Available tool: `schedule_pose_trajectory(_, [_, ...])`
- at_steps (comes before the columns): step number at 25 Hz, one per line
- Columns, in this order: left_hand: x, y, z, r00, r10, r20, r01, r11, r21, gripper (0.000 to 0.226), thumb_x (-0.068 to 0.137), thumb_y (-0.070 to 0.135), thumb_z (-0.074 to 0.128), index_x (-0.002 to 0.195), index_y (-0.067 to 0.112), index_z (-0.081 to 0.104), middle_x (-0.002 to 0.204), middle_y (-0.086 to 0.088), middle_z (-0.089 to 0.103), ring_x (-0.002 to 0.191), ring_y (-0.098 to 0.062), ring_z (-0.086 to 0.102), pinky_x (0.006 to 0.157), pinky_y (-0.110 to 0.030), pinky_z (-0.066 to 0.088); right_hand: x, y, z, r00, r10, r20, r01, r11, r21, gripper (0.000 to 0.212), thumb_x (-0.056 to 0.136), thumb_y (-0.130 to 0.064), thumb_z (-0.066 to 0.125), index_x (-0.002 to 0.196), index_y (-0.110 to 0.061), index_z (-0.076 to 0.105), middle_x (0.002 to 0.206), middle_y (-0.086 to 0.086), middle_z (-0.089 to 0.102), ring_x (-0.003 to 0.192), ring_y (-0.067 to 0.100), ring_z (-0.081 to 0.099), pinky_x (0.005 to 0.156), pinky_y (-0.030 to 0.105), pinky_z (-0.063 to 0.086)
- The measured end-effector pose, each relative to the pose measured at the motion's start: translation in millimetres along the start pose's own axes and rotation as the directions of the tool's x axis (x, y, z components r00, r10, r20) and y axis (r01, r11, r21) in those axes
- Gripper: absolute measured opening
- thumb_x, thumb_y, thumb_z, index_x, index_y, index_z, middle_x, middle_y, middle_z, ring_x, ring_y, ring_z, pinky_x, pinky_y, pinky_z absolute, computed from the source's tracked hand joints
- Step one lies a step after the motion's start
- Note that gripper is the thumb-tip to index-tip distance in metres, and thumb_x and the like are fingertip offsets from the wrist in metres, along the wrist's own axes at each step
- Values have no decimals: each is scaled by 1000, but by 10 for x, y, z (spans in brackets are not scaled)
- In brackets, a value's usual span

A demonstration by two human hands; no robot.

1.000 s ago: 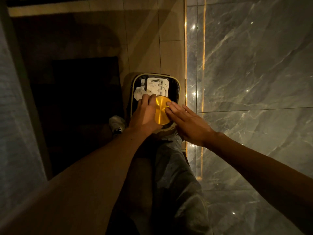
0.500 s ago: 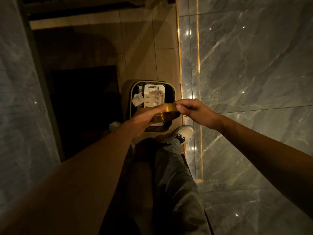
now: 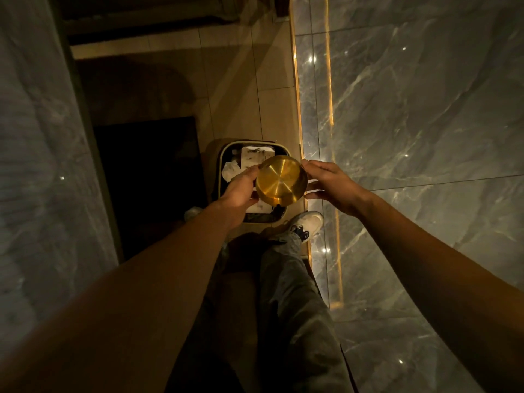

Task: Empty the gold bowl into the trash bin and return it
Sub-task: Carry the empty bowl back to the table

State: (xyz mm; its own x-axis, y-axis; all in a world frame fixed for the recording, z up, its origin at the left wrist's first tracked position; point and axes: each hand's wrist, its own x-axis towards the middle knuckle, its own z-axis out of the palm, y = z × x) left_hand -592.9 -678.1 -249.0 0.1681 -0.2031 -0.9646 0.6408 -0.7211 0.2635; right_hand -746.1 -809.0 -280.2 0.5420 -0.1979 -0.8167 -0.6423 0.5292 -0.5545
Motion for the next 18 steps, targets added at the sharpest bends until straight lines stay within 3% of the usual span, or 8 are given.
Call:
schedule_pose_trajectory(4, [-220,81,68,997,71,26,-67,989,-129,35,101,33,41,131,23,55,136,-7,55,124,-26,52,105,-42,43,-169,-104,38,997,31,-64,-27,997,68,36,99,-44,46,112,-16,66,101,5,62,88,23,62,83,38,53])
schedule_pose_trajectory(7, [-510,166,119,996,43,-72,-57,977,-208,25,98,36,48,119,27,59,132,-6,58,119,-25,56,82,-34,52,-383,-263,104,993,19,-114,-8,995,102,30,99,-42,49,103,-19,69,91,-1,64,81,18,64,76,34,52])
schedule_pose_trajectory(9, [-747,233,146,994,5,-113,-34,968,-251,26,96,37,51,118,26,58,125,-5,59,115,-23,56,68,-30,49,-560,-393,182,991,-9,-135,24,993,112,26,98,-40,50,98,-23,69,84,-5,65,78,15,63,71,31,51])
schedule_pose_trajectory(12, [-1103,322,129,995,37,-88,-58,966,-254,26,95,38,52,115,25,61,116,-3,62,107,-21,59,67,-31,50,-878,-603,321,974,-100,-202,134,978,160,22,100,-35,48,107,-25,66,91,-2,63,83,19,60,69,32,50])
schedule_pose_trajectory(15, [-1486,427,39,975,215,-58,-222,958,-181,21,99,37,45,114,35,61,116,3,61,105,-17,58,74,-31,51,-1230,-844,453,933,-232,-276,282,947,155,17,100,-33,49,105,-33,65,96,-5,65,84,23,59,67,36,50])
schedule_pose_trajectory(18, [-1881,496,-163,884,467,24,-464,882,-82,27,99,38,46,124,38,57,128,5,57,115,-13,54,86,-33,51,-1579,-1112,634,894,-333,-301,381,917,117,18,100,-28,49,108,-32,65,89,-8,63,82,19,61,65,31,53])
